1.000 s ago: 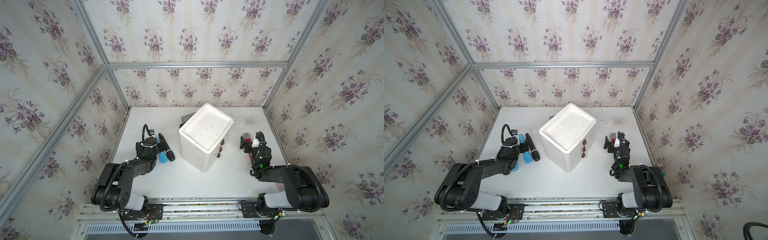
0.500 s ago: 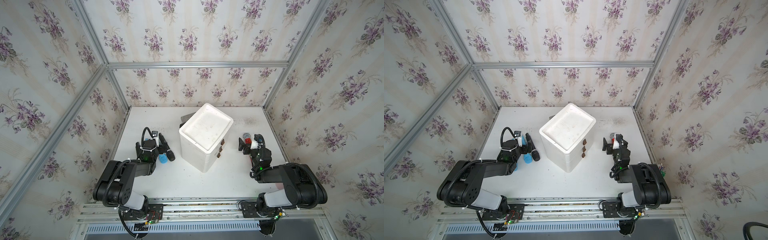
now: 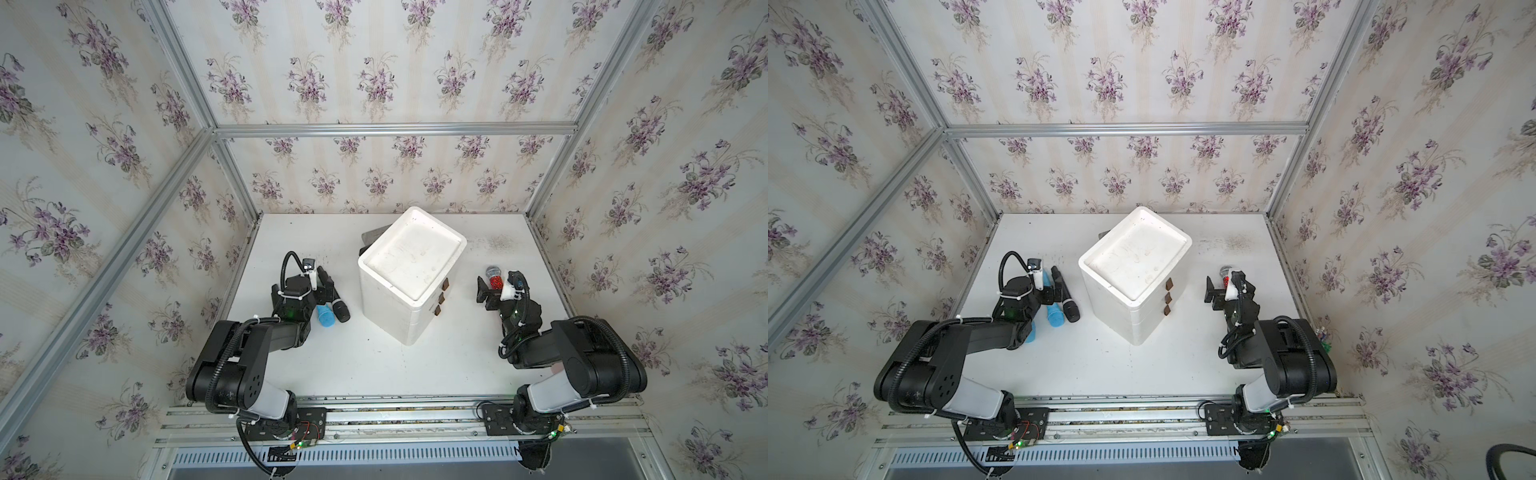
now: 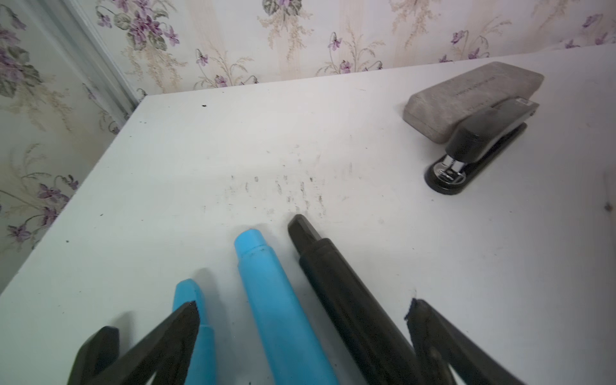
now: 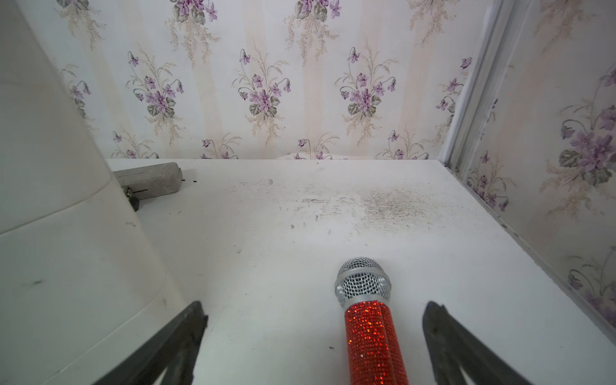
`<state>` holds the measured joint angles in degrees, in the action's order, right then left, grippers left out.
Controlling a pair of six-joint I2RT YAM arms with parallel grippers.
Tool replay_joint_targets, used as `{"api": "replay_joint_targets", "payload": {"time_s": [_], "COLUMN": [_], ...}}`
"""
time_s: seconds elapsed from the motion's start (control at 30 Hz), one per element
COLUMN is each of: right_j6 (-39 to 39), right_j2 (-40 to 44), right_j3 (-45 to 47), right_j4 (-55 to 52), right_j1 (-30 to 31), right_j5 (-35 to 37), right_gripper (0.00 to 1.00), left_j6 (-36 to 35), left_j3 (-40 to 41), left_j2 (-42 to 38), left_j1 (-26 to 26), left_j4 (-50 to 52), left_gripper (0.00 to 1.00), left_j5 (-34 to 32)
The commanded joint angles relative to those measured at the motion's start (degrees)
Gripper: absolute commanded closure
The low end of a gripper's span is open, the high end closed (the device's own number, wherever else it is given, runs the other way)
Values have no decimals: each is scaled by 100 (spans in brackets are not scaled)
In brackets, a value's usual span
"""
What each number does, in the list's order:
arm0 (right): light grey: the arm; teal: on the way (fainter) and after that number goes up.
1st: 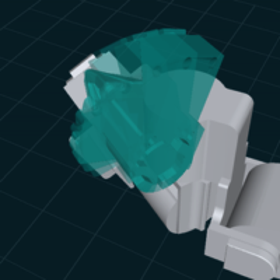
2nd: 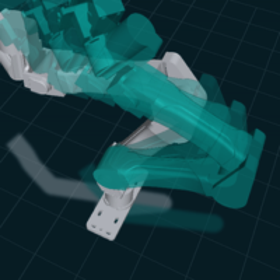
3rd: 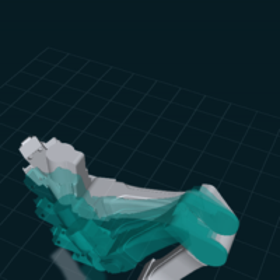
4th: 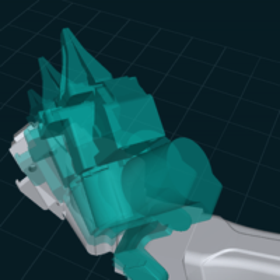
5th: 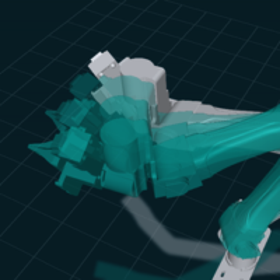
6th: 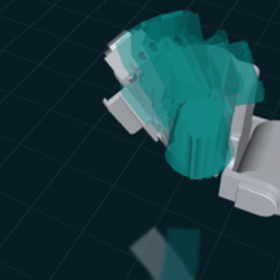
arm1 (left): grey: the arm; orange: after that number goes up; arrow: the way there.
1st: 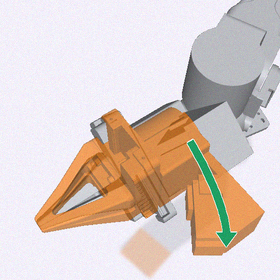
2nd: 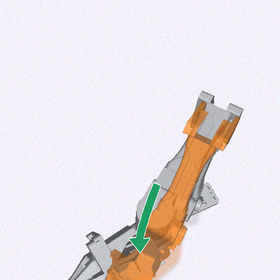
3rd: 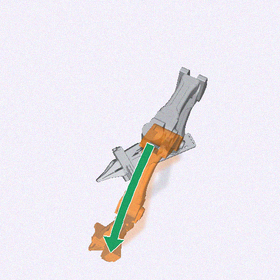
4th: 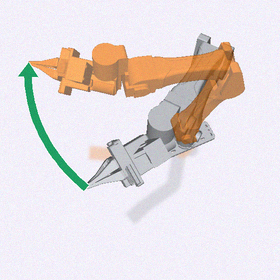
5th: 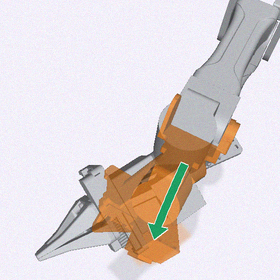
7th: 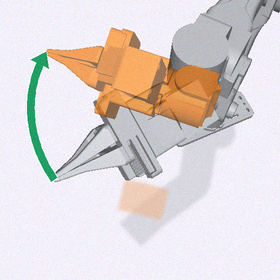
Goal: Take the microphone out of the drawer
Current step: Reset both arms
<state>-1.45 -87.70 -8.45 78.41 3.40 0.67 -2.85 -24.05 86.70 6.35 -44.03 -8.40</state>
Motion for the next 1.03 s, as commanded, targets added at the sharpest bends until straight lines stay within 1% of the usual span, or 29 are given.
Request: {"api": "replay_joint_targets", "payload": {"time_s": [0.0, 0.07, 0.1, 0.27, 0.67, 1.0], "right_j6": [167, 347, 357, 235, 124, -13], "right_j2": [-22, -21, -18, -12, -23, -13], "right_j3": [-25, -13, 6, 150, 71, 7], "right_j4": [232, 260, 299, 560, 428, 282], "right_j1": [3, 3, 3, 3, 12, 97], "right_j5": [560, 990, 1017, 685, 407, 336], "right_gripper": [0, 0, 0, 0, 0, 0], "left_j6": [130, 132, 135, 131, 134, 131], "left_j3": [-20, -18, -20, -7, -9, -8], "left_j2": [5, 4, -2, -12, 4, -2], "left_j1": [-2, -3, -2, 8, 7, 3], "left_j4": [27, 18, 22, 13, 10, 17], "left_gripper": [1, 1, 1, 1, 1, 1], "left_j5": [-162, -162, -159, -161, -162, -162]}}
